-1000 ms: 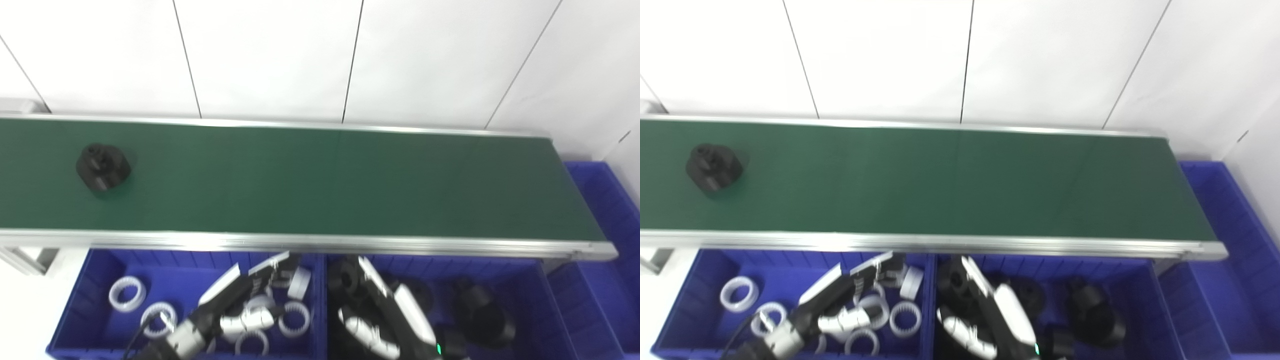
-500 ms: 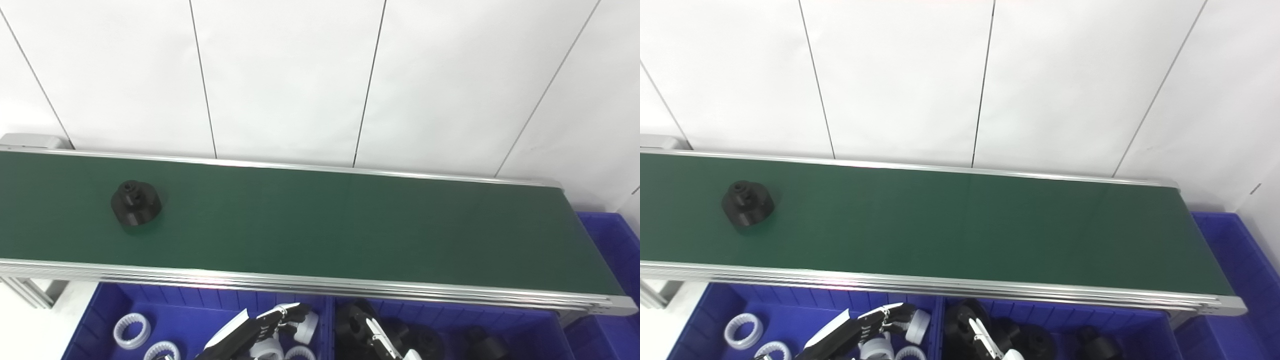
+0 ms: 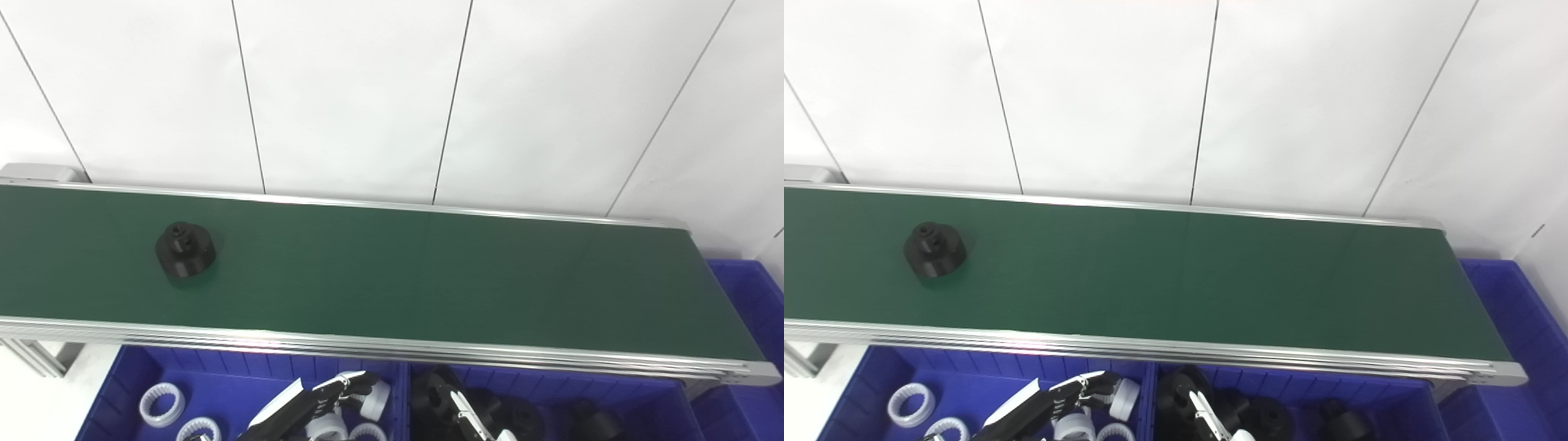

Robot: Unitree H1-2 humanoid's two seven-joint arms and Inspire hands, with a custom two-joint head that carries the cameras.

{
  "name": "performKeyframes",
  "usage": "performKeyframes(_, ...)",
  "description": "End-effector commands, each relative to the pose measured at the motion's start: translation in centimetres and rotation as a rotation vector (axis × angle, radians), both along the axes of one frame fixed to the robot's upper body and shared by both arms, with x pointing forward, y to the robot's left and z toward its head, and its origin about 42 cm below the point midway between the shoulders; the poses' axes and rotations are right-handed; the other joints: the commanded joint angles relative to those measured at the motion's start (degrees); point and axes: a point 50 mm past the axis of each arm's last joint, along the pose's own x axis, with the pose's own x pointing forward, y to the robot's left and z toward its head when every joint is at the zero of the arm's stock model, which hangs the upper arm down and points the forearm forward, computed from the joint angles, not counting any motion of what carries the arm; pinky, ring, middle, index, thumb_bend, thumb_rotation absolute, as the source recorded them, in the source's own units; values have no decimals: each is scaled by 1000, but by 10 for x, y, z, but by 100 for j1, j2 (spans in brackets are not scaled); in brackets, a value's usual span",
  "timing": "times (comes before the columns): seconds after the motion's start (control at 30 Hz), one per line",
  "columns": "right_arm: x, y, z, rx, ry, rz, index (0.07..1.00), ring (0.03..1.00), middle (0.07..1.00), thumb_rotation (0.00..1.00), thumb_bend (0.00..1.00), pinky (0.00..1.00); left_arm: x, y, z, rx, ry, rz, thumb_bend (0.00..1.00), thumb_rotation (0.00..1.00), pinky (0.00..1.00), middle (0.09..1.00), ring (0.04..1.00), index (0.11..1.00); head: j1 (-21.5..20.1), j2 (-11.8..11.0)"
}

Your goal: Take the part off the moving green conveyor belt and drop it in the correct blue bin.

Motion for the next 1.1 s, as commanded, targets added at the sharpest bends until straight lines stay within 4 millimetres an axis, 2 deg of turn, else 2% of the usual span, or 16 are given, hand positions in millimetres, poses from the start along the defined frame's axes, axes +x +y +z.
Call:
performKeyframes(0.0, 4, 2, 10, 48, -65, 11, 978, 952, 999, 727, 319, 882, 6, 0, 11, -4, -70, -12, 471, 535, 829, 917, 895, 892, 0, 7)
performKeyframes(0.13, 4, 3, 12, 48, -73, 10, 973, 947, 996, 726, 326, 871, 7, -1, 11, -8, -71, -11, 467, 523, 824, 915, 892, 891, -14, 13)
performKeyframes(0.2, 6, 3, 14, 49, -82, 7, 972, 946, 994, 768, 338, 874, 8, -1, 11, -8, -70, -11, 469, 523, 823, 914, 890, 892, -28, 7)
performKeyframes(0.23, 8, 3, 16, 52, -92, 4, 967, 940, 987, 825, 359, 870, 8, -1, 11, -5, -70, -11, 465, 527, 822, 914, 890, 891, -28, 3)
performKeyframes(0.27, 11, 3, 20, 57, -106, -2, 966, 939, 986, 829, 361, 869, 9, -1, 11, -4, -70, -12, 465, 528, 821, 914, 890, 891, -27, -5)
performKeyframes(0.37, 23, 5, 38, 88, -158, -23, 944, 920, 964, 855, 382, 850, 9, -1, 11, -3, -71, -14, 459, 519, 820, 913, 890, 892, -20, -12)
performKeyframes(0.47, 37, 7, 60, 112, -236, -20, 930, 908, 947, 839, 369, 839, 10, -1, 11, -3, -72, -14, 463, 516, 814, 913, 886, 891, -57, -17)
performKeyframes(0.73, 87, 20, 136, 137, -410, 46, 923, 897, 935, 800, 351, 802, 10, -1, 11, -1, -69, -20, 461, 499, 801, 914, 876, 892, -101, -16)
performKeyframes(0.93, 118, 28, 164, 141, -474, 40, 930, 904, 942, 838, 418, 809, 12, 2, 11, -1, -66, -26, 454, 493, 805, 914, 879, 893, -186, -3)
performKeyframes(0.97, 121, 29, 167, 141, -481, 35, 925, 905, 939, 827, 428, 815, 13, 3, 11, 0, -65, -28, 456, 503, 809, 918, 882, 895, -186, -3)
performKeyframes(1.0, 127, 32, 171, 140, -494, 26, 916, 901, 933, 758, 434, 815, 14, 3, 11, 4, -67, -29, 457, 509, 810, 917, 882, 895, -194, 3)
performKeyframes(1.07, 136, 36, 177, 141, -515, 0, 911, 898, 928, 708, 436, 814, 15, 4, 12, 9, -71, -30, 457, 512, 809, 917, 881, 894, -194, 1)
